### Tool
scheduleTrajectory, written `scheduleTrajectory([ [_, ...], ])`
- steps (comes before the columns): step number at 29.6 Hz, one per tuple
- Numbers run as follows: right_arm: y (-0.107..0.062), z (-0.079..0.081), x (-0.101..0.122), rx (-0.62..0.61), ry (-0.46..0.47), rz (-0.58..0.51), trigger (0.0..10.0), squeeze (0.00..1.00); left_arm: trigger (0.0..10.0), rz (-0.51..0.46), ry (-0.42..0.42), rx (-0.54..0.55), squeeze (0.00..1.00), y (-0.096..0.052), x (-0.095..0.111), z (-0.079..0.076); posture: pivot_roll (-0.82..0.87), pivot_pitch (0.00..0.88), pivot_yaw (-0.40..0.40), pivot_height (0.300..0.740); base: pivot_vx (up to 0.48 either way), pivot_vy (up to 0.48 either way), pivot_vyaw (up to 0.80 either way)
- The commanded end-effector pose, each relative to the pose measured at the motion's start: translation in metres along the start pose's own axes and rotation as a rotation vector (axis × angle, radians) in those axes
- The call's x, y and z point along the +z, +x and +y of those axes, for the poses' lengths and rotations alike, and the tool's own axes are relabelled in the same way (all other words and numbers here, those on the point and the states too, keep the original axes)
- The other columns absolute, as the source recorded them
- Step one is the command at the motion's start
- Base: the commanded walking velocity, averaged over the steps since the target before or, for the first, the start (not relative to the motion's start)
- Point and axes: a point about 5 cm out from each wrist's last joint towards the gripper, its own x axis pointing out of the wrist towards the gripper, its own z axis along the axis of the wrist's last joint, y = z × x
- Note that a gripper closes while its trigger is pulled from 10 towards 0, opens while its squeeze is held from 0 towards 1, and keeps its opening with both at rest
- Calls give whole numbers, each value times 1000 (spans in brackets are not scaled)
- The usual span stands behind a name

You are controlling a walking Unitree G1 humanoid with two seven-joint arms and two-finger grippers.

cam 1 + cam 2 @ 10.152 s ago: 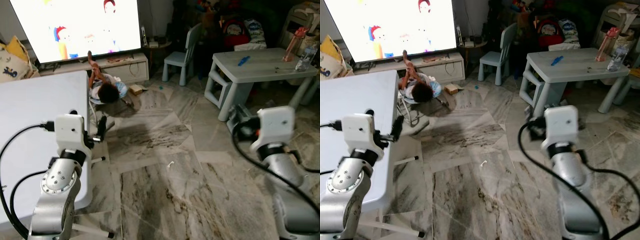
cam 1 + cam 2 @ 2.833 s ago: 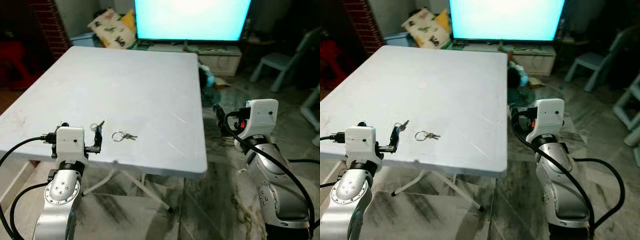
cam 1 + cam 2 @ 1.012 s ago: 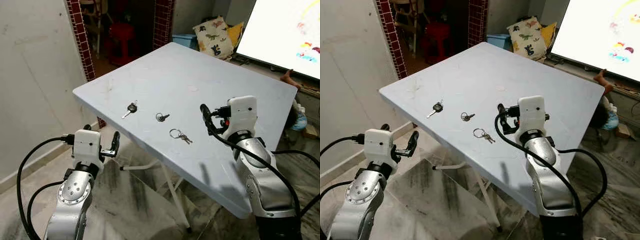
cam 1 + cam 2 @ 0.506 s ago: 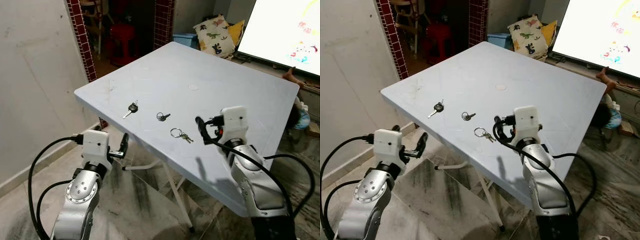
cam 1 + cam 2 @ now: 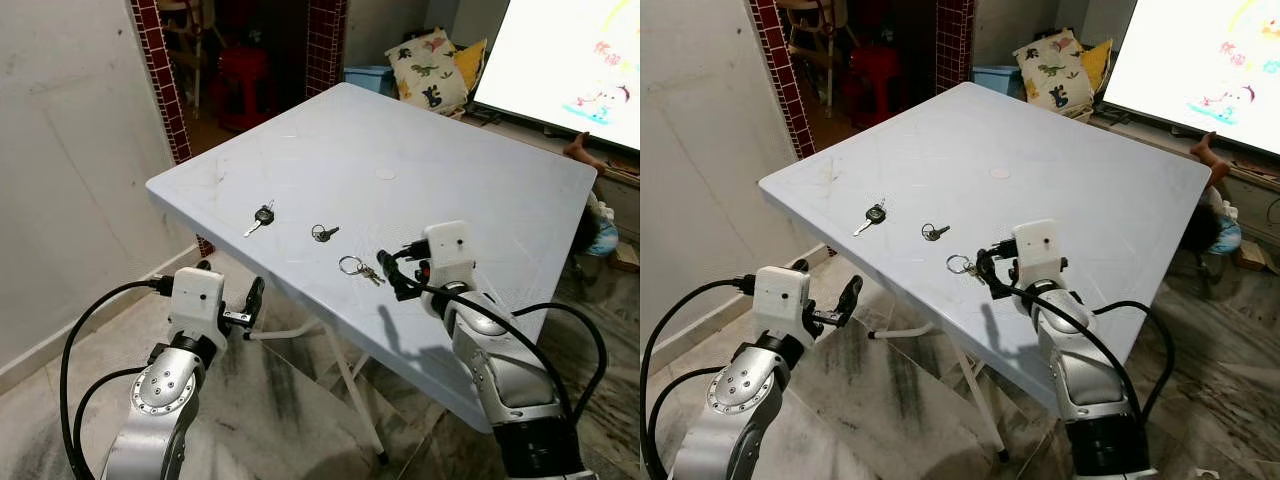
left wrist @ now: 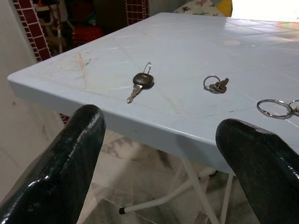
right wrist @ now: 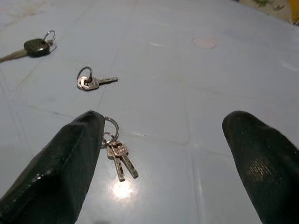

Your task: Hang keys on a hook

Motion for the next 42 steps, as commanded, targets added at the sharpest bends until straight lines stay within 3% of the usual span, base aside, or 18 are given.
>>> scheduleTrajectory([
  [1, 1, -3, 5, -5, -2, -12, 10000, 0, 10000, -6, 8, -13, 0, 0, 4, -2, 8, 0, -33, 740, 0, -300, 0],
  [15, -4, -2, 0, 2, -3, -6, 10000, 0, 10000, -20, -12, 4, 0, -2, 5, 3, 3, 0, -24, 740, 0, -420, 0],
  [25, -6, -2, 1, 12, 10, -17, 10000, 0, 10000, -30, -52, 59, 0, 0, 7, 10, 1, 0, -21, 740, 0, 0, 0],
  [30, -9, 11, 9, 104, 35, -79, 10000, 0, 10000, -50, -33, 111, 0, -1, 10, 16, 3, 0, -18, 740, 0, 0, 0],
  [37, -11, 19, 11, 124, 29, -113, 10000, 0, 10000, -55, -27, 116, 0, -4, 11, 21, 15, 0, -12, 740, 0, 0, 0],
  [40, -18, 22, 26, 144, 41, -230, 10000, 0, 10000, -58, -24, 114, 0, -6, 12, 22, 18, 0, -10, 740, 0, 0, 0],
  [42, -19, 22, 29, 149, 45, -250, 10000, 0, 10000, -59, -24, 113, 0, -7, 12, 22, 17, 0, -9, 740, 0, 0, 0],
])
